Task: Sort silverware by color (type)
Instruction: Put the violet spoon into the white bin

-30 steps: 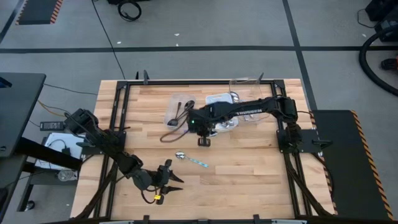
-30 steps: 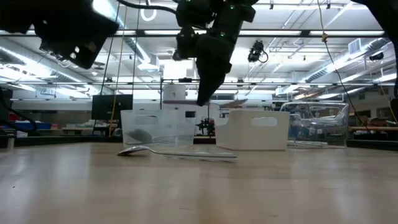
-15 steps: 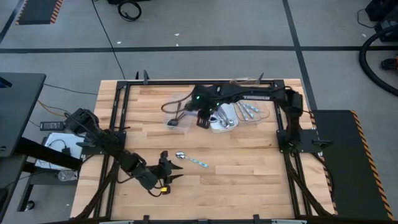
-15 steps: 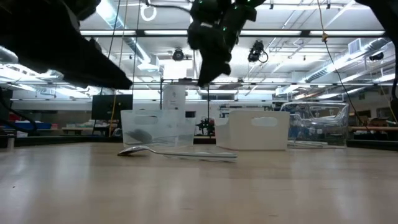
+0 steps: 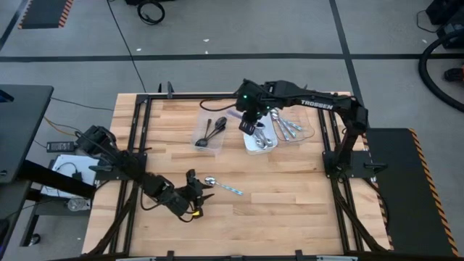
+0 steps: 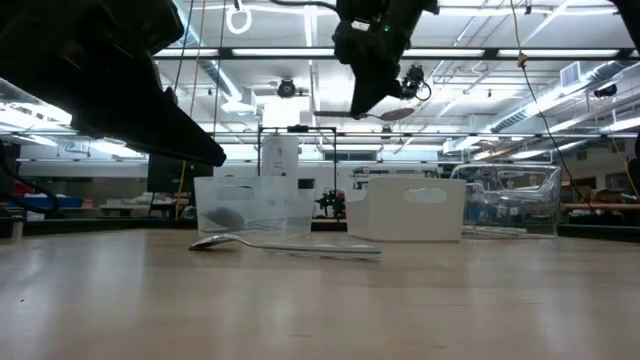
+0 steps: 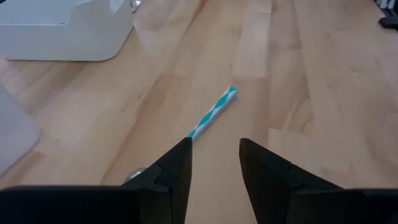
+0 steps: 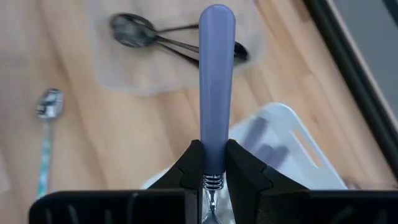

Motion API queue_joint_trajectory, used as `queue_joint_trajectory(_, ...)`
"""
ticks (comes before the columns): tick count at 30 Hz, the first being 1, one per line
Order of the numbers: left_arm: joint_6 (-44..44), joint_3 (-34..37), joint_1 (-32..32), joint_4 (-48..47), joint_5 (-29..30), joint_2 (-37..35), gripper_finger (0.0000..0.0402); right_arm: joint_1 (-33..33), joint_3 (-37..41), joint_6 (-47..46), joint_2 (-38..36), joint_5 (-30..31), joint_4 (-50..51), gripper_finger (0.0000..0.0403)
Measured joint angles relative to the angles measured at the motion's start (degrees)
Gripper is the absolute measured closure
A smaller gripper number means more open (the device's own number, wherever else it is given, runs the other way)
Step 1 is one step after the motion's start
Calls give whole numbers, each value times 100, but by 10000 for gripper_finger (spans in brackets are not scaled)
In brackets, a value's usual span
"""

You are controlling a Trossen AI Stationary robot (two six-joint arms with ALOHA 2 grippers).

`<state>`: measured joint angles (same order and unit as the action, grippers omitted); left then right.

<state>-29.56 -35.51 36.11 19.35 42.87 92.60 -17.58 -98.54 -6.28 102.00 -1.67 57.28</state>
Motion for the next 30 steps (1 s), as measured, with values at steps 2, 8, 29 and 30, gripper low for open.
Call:
queue_joint_trajectory(2,66,0,-57,-4,2,0,260,-51,0,0,0,133,111,351)
queue_joint_trajectory(8,171,0,-230,-202,7,0,260,-136,258,-213,0,745,357,350)
queue_joint_trajectory(29,671,0,-547,-315,0,0,260,-457,2802,-1026,2,107,-1856,350)
queue_joint_trajectory(30,673,0,-547,-310,0,0,260,-477,2858,-1052,2,53,-1923,350)
